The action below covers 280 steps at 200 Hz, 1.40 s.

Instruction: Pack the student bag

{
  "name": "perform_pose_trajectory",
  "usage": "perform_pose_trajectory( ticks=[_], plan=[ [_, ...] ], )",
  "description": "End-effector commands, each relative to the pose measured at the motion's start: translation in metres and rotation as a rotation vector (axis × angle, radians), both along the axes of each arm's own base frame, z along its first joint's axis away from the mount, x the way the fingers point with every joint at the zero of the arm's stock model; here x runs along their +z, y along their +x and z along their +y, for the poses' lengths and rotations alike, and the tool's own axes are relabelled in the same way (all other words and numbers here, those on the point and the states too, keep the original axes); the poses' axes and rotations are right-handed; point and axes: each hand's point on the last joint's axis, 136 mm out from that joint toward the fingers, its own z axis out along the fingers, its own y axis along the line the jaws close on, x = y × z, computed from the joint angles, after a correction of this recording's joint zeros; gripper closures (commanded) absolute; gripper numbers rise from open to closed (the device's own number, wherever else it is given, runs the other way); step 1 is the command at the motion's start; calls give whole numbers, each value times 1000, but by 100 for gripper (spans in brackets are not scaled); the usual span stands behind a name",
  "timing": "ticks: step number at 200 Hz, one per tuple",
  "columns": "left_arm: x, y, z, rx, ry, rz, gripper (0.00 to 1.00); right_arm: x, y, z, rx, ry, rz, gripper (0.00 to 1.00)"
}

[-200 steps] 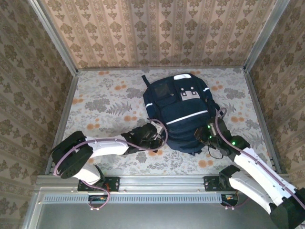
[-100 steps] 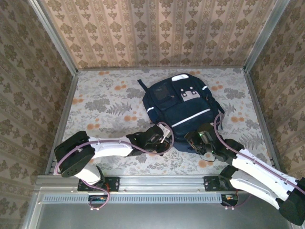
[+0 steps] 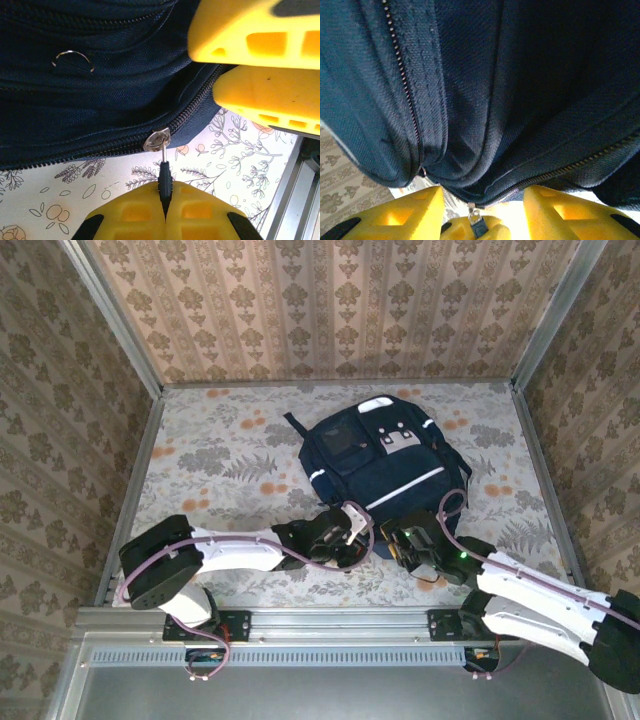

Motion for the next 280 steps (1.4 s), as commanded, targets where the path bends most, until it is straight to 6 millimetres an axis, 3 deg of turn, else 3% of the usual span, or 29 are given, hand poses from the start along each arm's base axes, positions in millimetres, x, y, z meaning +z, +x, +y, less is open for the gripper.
perform_pose_trajectory(
  ticks=[1, 50, 81, 142, 211, 280],
  plan=[
    [21, -8, -18, -62, -88, -20, 100, -8, 6, -6, -75, -15, -6, 52],
    [18, -9, -16, -65, -85, -22, 100, -21, 10, -20, -145, -84, 3, 53],
    [12, -8, -11, -54, -63, -25, 100, -25, 5, -25, -147, -138, 9, 63],
    [9, -7, -6, -42, -54, -34, 100, -34, 6, -32, -137, -176, -25, 100],
    [1, 10, 24, 53, 17, -42, 100, -15, 4, -52, -141, -240, -88, 100],
    [-8, 36, 58, 191, 99, -63, 100, -8, 5, -53, -120, -242, -116, 100]
  ],
)
